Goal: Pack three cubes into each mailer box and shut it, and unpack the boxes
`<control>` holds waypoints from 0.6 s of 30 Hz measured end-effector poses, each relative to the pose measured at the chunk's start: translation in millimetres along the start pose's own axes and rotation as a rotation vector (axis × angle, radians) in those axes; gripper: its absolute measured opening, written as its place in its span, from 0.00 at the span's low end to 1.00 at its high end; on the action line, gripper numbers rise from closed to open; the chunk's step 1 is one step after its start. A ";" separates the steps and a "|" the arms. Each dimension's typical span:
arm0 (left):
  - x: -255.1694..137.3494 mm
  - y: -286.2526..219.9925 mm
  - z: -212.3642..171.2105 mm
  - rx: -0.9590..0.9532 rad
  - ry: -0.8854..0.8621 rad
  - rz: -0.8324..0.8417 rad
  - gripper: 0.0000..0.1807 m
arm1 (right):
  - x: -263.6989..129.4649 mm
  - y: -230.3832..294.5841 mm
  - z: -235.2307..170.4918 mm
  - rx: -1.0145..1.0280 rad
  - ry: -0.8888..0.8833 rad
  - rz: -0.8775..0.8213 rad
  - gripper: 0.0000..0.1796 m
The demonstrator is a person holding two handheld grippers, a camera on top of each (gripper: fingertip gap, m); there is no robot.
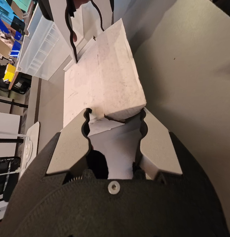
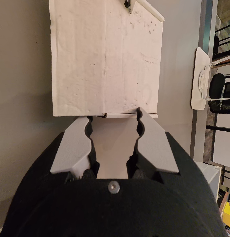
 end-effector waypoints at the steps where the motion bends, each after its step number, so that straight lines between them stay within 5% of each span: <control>1: 0.0 0.3 1.0 0.000 0.011 -0.003 0.43 | 0.0 0.0 0.0 0.000 0.001 0.000 0.38; 18: 0.4 1.6 -0.4 0.037 0.030 0.002 0.41 | 0.3 0.4 -1.9 0.004 -0.020 -0.007 0.38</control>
Point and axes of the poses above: each gripper's, where its closed fingertips meet, x out along the fingers, z out of its top, y = z × x across the jaws, the point moved 10 cm from there along -x, back along the fingers, and after that the axes turned 5 degrees about -z, right-handed, at the moved point
